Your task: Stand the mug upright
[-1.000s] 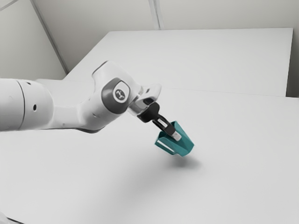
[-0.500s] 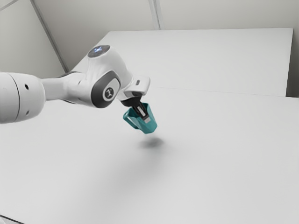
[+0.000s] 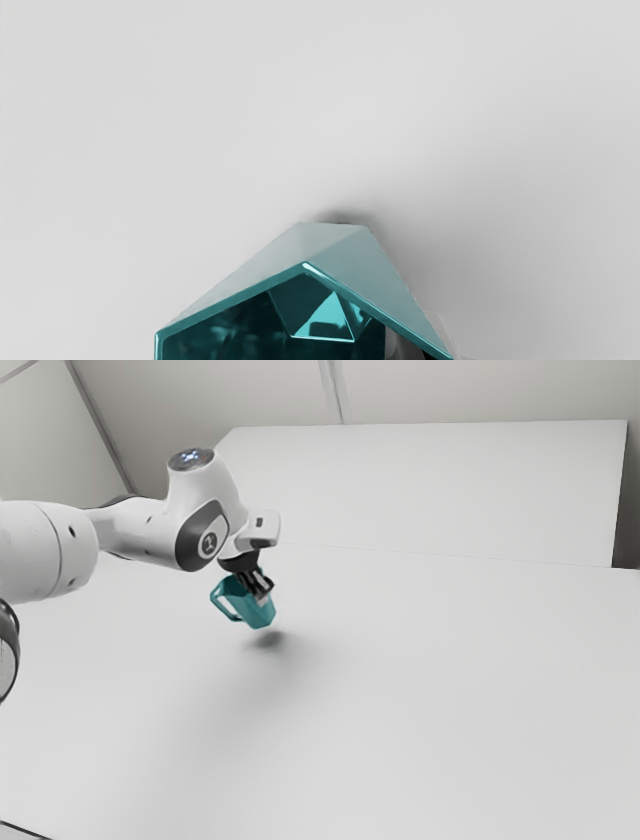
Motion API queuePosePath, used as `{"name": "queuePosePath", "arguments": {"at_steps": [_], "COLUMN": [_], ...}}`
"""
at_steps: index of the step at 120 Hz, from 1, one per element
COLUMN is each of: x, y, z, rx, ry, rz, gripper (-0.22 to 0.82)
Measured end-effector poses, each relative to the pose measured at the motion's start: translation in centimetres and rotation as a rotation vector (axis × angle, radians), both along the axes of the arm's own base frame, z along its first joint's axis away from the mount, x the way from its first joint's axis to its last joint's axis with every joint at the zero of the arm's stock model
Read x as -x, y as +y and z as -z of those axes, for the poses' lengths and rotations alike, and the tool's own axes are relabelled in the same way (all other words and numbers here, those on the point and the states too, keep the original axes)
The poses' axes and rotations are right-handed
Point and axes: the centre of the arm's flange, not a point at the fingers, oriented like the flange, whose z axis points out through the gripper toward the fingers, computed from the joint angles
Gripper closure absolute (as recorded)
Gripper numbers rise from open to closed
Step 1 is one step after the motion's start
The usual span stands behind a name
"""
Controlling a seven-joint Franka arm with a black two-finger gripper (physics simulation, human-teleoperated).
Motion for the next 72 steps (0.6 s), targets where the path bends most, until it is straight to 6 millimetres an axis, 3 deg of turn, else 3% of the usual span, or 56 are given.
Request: {"name": "queuePosePath", "arguments": {"at_steps": [20, 72], "x": [-0.8, -0.9], "y": [1.8, 1.8], "z": [2.0, 5.3], "rx": [-0.021, -0.027], "ry": [0.047, 0.114], "rz": [-0.049, -0.092], "gripper": [0.79, 0.79]}}
